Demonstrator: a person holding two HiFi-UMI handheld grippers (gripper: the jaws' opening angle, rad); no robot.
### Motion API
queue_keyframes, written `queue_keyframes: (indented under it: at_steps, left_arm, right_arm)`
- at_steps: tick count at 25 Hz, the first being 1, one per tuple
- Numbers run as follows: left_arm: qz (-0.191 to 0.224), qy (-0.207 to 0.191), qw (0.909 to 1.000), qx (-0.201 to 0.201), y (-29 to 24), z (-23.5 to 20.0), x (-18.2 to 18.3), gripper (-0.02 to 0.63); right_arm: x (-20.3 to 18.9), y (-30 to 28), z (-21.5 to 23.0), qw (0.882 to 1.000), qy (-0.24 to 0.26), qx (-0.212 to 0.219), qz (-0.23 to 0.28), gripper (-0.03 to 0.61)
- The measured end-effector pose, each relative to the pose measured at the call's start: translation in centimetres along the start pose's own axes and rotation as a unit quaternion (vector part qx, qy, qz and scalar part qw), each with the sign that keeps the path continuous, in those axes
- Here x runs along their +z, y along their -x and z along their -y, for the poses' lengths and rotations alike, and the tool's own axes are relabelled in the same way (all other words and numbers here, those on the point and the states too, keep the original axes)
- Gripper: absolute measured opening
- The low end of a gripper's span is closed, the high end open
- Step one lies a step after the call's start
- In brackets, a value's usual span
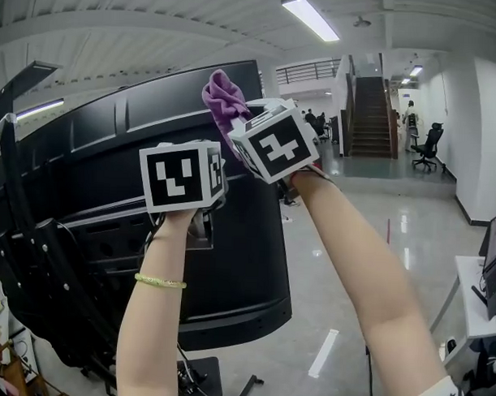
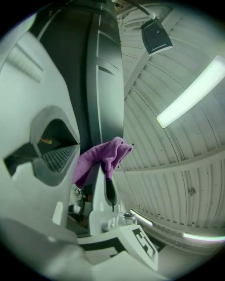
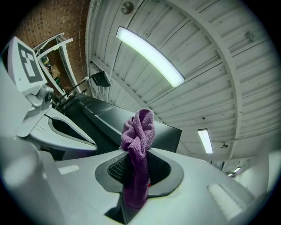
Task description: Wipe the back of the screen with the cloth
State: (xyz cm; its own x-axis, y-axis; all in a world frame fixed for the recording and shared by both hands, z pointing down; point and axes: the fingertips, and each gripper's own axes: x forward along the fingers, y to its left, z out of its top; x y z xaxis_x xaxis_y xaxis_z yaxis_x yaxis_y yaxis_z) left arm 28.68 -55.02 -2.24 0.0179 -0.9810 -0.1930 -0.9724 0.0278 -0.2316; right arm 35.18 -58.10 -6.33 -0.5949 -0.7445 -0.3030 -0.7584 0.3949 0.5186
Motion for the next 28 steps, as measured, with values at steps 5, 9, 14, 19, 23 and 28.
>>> queue_keyframes:
  at_steps: [5,9,14,19,23,28]
  left_arm:
    - [0.002,-0.002,1.0,0.0,-0.2,-0.1,0.4,0.008]
    - [0.024,0.004,0.9996,-0.012,2.3,1.2,-0.6,0.008]
    - [0.001,0.042,0.9968,-0.068,6.8,4.4,-8.1,0.008]
    - [-0.033,0.071,0.9935,-0.082,11.0,7.3,-20.3,0.008]
    - [-0.023,0.075,0.9942,-0.073,14.7,8.9,-27.4,0.008]
    - [-0.057,0.11,0.9904,-0.061,18.1,10.2,-34.0,0.008]
  right_arm:
    - [0.4,0.7,0.6,0.999,-0.027,-0.009,0.016,0.067]
    - [-0.9,4.4,-1.6,0.999,-0.032,0.005,0.038,0.067]
    - [-7.0,10.3,-7.1,0.997,-0.057,0.035,0.031,0.067]
    - [-15.6,15.1,-13.8,0.994,-0.099,0.045,-0.009,0.067]
    - [-22.1,19.1,-19.6,0.982,-0.172,0.053,-0.048,0.067]
    - [-28.0,23.3,-24.2,0.973,-0.207,0.046,-0.092,0.067]
